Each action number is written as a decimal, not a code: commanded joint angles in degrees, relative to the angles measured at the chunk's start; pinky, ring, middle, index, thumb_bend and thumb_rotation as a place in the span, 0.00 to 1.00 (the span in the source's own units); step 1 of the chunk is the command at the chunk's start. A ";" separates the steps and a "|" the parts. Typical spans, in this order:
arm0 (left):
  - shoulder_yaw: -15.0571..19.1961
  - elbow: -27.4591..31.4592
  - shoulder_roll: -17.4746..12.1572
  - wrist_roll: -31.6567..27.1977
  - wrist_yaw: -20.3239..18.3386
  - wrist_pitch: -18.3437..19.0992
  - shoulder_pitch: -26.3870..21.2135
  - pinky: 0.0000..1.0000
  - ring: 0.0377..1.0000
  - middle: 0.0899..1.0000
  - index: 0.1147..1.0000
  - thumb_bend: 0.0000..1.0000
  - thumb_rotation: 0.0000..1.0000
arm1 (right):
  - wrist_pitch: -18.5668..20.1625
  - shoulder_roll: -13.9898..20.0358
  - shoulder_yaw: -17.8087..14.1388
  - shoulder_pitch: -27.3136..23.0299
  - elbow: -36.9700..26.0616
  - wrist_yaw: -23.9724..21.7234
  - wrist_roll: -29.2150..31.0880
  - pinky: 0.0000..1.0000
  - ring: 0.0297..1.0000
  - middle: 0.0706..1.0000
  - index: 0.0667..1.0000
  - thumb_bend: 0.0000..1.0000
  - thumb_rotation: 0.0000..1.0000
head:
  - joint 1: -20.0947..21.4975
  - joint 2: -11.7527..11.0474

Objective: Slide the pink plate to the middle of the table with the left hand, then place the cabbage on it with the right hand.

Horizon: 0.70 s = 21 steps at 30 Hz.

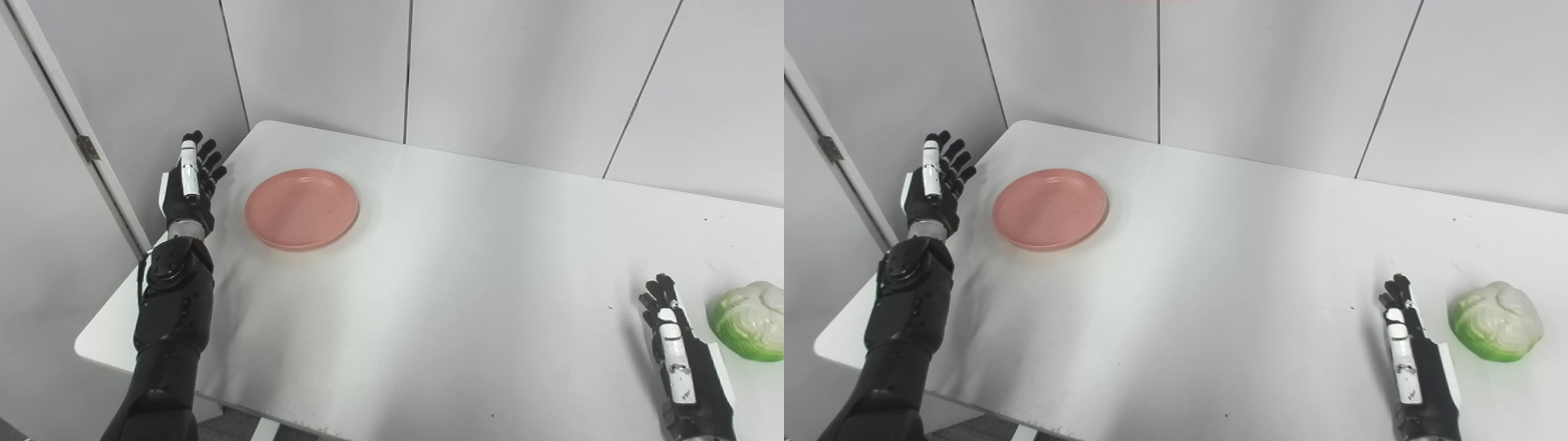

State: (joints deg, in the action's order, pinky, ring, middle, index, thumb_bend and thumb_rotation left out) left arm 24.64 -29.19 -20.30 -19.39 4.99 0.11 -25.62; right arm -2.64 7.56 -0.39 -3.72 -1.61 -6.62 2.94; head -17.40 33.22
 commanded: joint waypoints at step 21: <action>-2.40 -10.98 2.10 1.29 -0.66 -5.98 -4.04 0.90 0.90 0.90 0.88 0.43 1.00 | 0.10 -0.08 -0.46 0.18 -1.47 -0.01 0.27 0.99 0.96 0.96 0.98 0.12 1.00 | 0.36 0.69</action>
State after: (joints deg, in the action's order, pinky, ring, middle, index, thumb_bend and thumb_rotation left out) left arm 22.55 -39.26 -18.10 -18.26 4.55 -5.89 -28.32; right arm -2.63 7.52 -0.45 -3.19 -2.19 -6.64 2.42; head -16.96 33.93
